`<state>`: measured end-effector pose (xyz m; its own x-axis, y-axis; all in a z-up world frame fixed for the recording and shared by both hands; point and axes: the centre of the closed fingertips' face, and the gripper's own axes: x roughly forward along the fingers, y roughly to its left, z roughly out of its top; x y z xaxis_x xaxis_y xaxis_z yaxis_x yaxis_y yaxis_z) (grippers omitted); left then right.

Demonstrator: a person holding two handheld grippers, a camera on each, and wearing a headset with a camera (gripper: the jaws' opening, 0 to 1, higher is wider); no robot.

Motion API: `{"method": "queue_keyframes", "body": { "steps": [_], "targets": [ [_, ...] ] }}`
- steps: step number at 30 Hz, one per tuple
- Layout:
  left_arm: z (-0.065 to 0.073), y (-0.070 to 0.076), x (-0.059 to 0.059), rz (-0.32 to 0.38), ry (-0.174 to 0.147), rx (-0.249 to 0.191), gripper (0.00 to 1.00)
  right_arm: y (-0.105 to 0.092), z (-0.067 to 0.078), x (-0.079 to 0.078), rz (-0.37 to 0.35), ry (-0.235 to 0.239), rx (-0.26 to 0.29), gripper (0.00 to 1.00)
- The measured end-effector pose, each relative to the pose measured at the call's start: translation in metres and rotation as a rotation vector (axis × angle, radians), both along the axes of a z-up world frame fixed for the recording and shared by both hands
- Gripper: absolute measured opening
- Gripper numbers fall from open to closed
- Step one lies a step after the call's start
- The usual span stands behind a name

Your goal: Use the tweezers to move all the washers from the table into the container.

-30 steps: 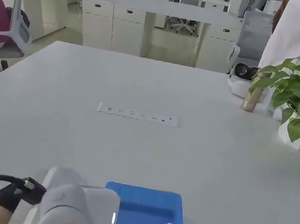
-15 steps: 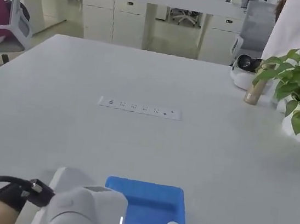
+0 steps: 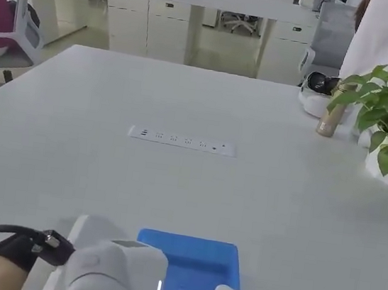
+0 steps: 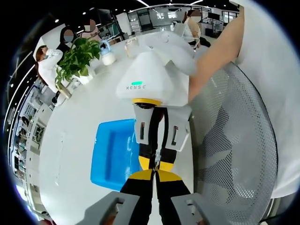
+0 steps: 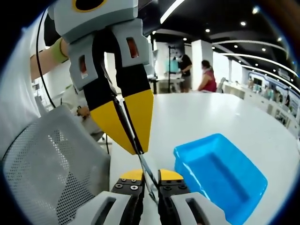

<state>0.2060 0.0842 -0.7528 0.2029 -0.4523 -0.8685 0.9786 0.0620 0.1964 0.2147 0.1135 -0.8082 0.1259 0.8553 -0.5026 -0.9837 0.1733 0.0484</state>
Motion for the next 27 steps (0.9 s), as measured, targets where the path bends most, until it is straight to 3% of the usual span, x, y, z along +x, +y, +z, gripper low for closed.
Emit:
{"method": "queue_keyframes", "body": {
  "steps": [12, 15, 17, 21, 24, 27],
  "targets": [
    [-0.003, -0.002, 0.005, 0.012, 0.027, -0.013, 0.0, -0.002, -0.005, 0.002, -0.019, 0.016, 0.001, 0.05],
    [-0.002, -0.005, 0.009, 0.02, 0.043, -0.016, 0.0, -0.005, -0.005, 0.005, -0.048, 0.058, 0.015, 0.05],
    [-0.002, -0.008, 0.015, 0.031, 0.074, -0.027, 0.0, -0.006, -0.005, 0.008, -0.062, 0.079, 0.014, 0.05],
    [-0.004, -0.012, 0.018, 0.039, 0.104, -0.038, 0.0, -0.008, -0.008, 0.008, -0.035, 0.064, -0.05, 0.04],
    [-0.006, -0.013, 0.015, 0.032, 0.108, -0.047, 0.0, -0.008, -0.012, 0.006, -0.006, 0.041, -0.09, 0.04],
    [-0.007, -0.01, 0.011, 0.037, 0.118, -0.057, 0.0, -0.006, -0.012, 0.003, -0.009, 0.035, -0.1, 0.04]
  ]
}}
